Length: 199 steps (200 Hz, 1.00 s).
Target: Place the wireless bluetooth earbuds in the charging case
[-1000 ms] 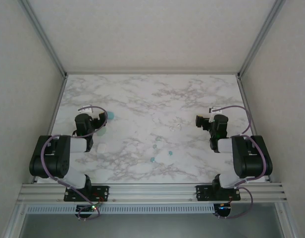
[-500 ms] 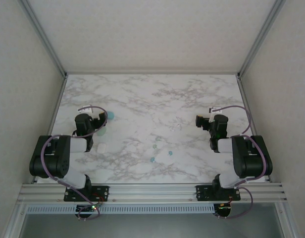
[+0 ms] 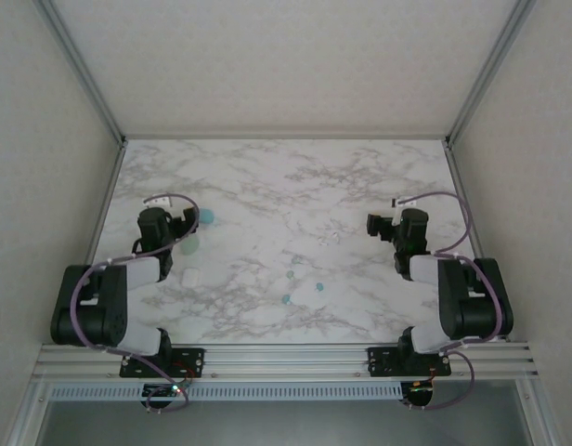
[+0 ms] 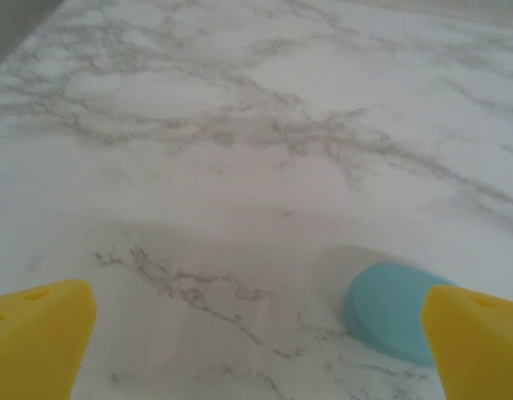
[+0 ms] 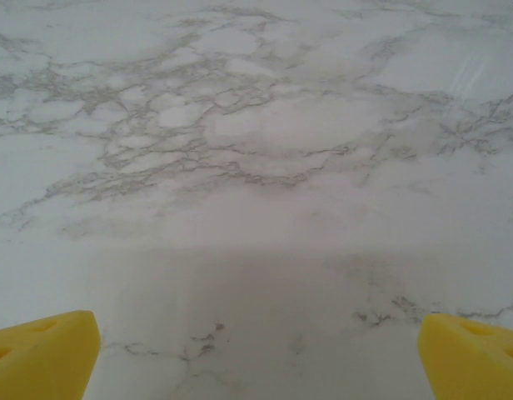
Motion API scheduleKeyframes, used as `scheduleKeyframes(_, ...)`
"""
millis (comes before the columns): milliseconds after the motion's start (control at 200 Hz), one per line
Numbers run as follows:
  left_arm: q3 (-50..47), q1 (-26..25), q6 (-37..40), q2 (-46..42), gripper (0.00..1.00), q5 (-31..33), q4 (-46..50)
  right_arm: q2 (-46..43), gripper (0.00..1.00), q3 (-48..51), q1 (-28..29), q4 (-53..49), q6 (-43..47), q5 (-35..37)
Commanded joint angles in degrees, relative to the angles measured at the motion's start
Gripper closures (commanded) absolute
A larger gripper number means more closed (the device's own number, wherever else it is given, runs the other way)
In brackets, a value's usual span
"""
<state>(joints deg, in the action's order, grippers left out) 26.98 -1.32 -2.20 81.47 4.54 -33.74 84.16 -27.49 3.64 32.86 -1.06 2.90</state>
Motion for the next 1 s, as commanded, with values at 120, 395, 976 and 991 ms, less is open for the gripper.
scheduleKeyframes(120, 14.2, 0.4, -7.8, -9.0, 0.0, -3.8, 31.2, -10.9, 0.01, -15.7, 0.3, -33.4, -12.1, -6.6)
scheduleKeyframes(395, 27.6, -0.7, -8.3, 0.6, 0.1, -11.0, 57.3, -10.2, 0.01, -22.9, 0.3, -47.4, -15.5, -29.1)
scheduleKeyframes(976, 52.7, -5.8, -8.6, 26.8, 0.08, -7.6, 72.1, -10.9, 0.01, -18.1, 1.0, -48.0, -19.2, -27.1)
scheduleKeyframes(991, 53.3, -6.1, -8.3, 27.4, 0.08, -7.0, 72.6, -10.9, 0.01, -18.0, 0.9, -48.1, -19.2, -26.8)
